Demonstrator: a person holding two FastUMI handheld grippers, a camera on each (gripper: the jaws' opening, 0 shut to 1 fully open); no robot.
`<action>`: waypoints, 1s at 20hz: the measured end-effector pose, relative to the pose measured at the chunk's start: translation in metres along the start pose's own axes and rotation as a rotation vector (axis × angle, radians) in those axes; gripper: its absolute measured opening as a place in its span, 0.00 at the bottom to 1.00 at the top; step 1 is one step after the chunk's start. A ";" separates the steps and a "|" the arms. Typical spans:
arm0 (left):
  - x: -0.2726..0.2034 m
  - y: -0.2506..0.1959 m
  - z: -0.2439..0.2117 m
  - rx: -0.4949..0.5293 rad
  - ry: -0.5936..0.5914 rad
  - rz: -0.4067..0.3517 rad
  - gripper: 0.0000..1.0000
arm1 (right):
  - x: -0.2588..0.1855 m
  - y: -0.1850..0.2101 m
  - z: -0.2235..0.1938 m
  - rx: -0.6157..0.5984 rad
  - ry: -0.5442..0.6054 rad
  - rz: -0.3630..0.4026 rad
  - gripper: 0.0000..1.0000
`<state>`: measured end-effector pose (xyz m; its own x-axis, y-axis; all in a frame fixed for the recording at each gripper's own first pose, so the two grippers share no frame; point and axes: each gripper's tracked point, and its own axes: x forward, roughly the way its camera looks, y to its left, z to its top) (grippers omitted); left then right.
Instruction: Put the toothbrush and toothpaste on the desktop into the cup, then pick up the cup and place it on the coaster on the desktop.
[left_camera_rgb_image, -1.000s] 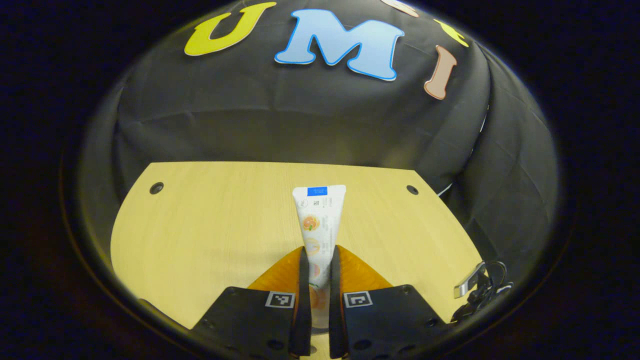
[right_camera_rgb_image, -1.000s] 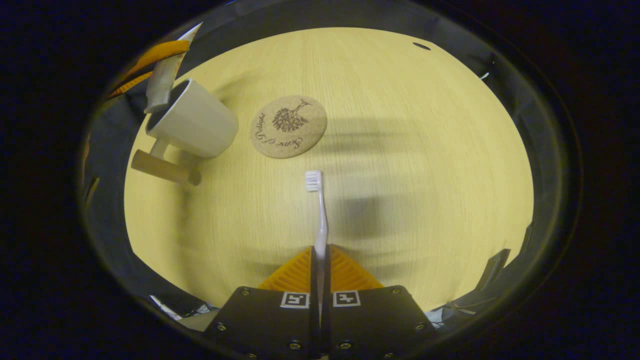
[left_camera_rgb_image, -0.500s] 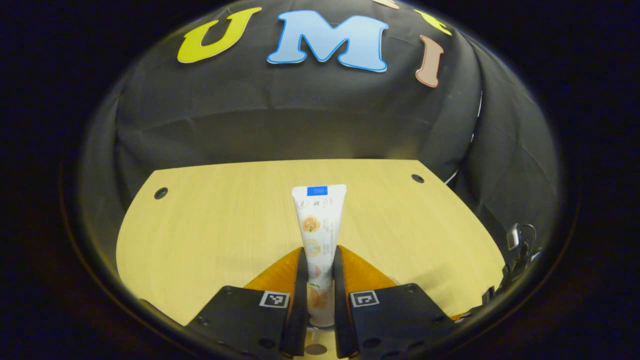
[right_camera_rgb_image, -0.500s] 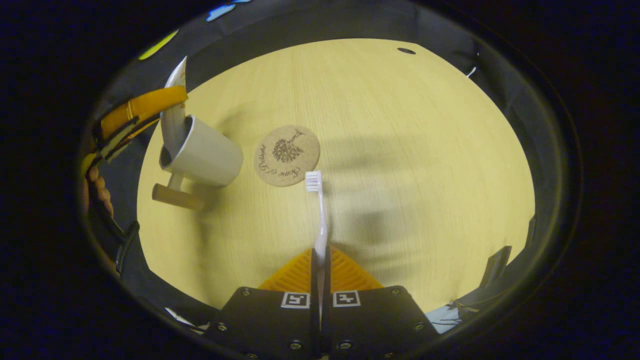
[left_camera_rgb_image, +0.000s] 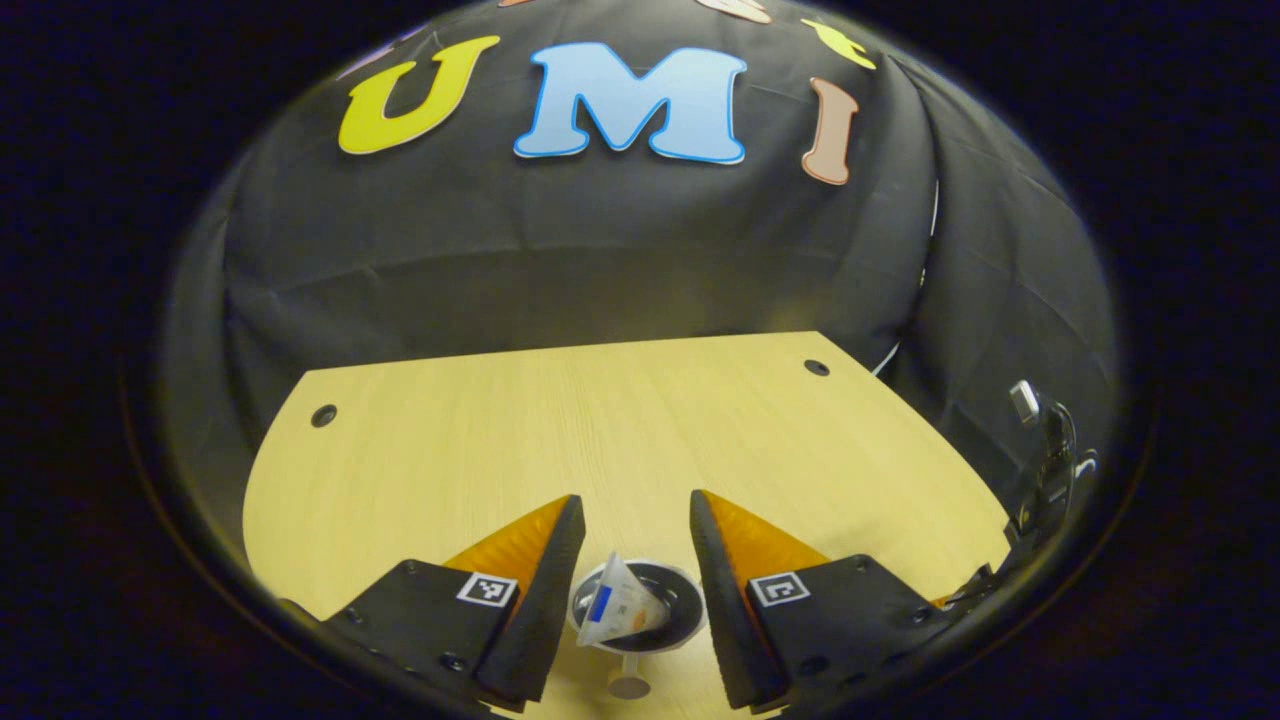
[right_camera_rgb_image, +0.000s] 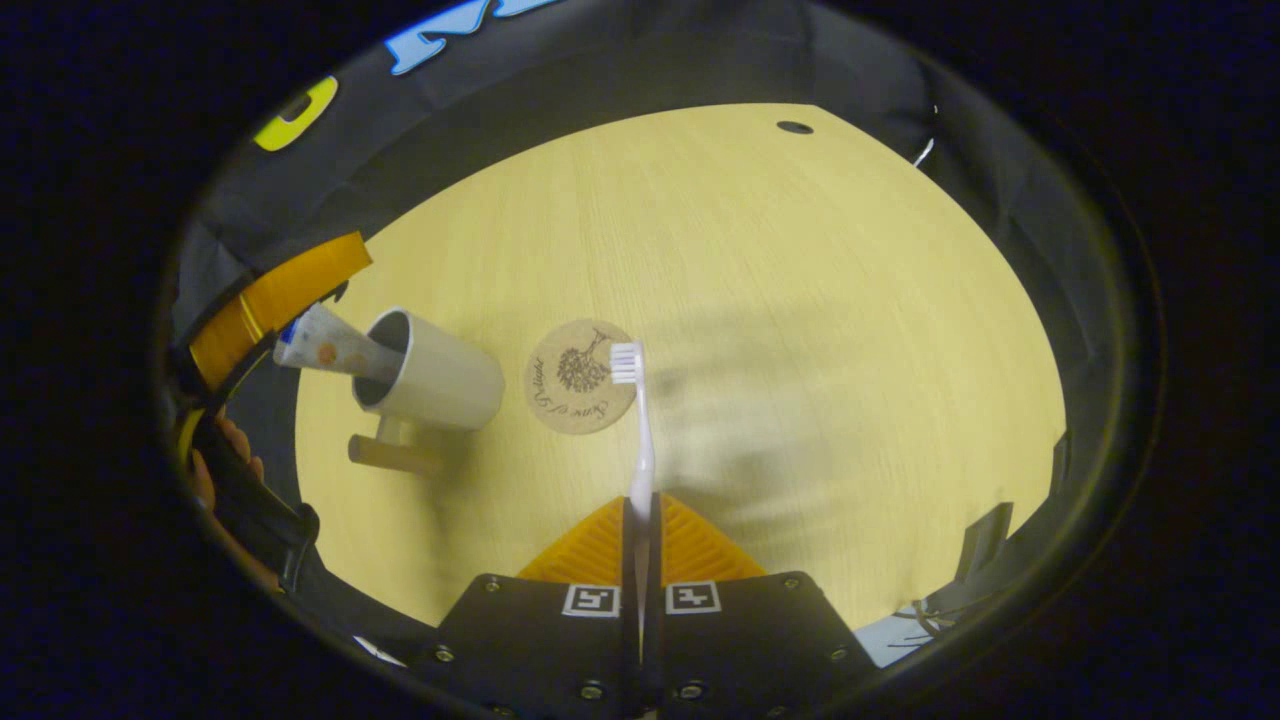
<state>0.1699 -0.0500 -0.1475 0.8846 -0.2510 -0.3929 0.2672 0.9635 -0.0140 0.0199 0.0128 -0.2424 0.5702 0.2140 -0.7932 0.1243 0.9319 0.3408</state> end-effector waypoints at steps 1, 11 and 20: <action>-0.004 -0.001 0.002 0.004 -0.008 -0.003 0.65 | -0.002 0.001 0.005 0.005 -0.008 0.003 0.02; -0.066 0.023 0.021 -0.042 -0.069 0.047 0.75 | -0.024 0.032 0.069 -0.027 -0.120 0.078 0.02; -0.111 0.088 0.007 -0.116 -0.076 0.163 0.75 | -0.039 0.094 0.132 -0.106 -0.205 0.163 0.02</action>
<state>0.0979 0.0615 -0.0988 0.9401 -0.0932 -0.3278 0.0766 0.9951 -0.0631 0.1167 0.0531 -0.1122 0.7290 0.3100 -0.6102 -0.0620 0.9178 0.3922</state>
